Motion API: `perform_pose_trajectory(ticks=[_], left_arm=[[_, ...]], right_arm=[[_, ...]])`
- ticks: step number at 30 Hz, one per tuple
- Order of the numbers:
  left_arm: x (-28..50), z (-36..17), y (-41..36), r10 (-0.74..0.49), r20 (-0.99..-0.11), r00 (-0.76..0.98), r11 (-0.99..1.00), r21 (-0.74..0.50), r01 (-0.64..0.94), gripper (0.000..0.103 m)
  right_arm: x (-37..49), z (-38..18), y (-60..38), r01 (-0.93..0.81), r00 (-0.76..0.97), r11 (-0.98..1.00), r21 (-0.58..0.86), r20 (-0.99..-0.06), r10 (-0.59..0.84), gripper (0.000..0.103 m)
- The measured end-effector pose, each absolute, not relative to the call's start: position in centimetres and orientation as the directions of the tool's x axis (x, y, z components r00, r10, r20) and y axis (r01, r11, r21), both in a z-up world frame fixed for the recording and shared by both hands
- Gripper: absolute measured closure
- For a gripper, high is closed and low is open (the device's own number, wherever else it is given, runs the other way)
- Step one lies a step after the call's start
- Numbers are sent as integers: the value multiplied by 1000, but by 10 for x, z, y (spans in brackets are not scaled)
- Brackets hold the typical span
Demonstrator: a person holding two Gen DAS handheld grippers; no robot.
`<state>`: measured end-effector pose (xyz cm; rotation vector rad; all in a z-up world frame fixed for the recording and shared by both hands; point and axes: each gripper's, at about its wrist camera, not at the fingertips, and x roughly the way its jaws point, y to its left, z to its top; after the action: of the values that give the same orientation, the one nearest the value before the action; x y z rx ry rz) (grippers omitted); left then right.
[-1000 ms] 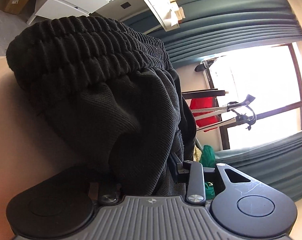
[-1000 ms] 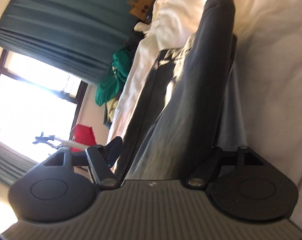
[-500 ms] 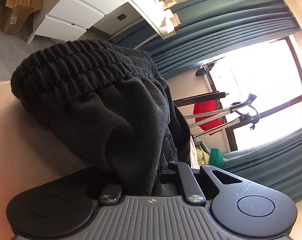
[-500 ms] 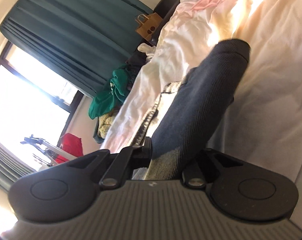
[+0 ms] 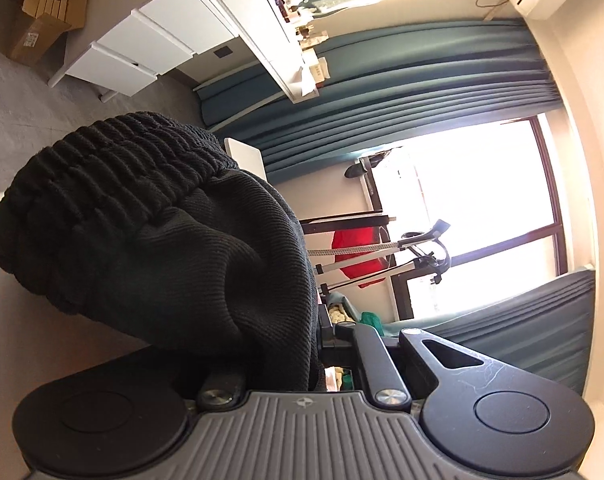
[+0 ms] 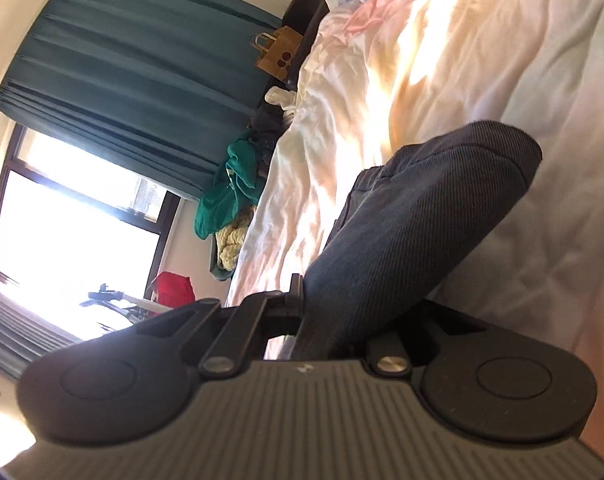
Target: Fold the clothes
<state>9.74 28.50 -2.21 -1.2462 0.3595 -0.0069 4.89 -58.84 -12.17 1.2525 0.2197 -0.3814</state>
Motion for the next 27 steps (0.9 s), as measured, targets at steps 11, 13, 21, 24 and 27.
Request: perform_pose_trajectory(ticks=[11,13,21,24,27], left_arm=[[52,-38,312,-245,-463,852,392,-851,-350,63],[44,-29,305,-227,-484,845,466,-816,-342,44],[-17,33,237,-23,-462,886,771,-572,-279,14],[-2,59,192,-60,-410,910,896,-423,-132,10],[11,71,130,-161,-401,902,961,-270,52,9]], right_arm=[[7,-159,-585,503,864,84,860,-500,-57,83],[0,-157,-583,519,854,64,852,-513,-89,72],[-24,-133,-560,666,726,59,744,-627,-283,24],[-23,-129,-550,685,712,95,722,-638,-294,24],[-19,-124,-542,701,698,124,703,-641,-319,24]])
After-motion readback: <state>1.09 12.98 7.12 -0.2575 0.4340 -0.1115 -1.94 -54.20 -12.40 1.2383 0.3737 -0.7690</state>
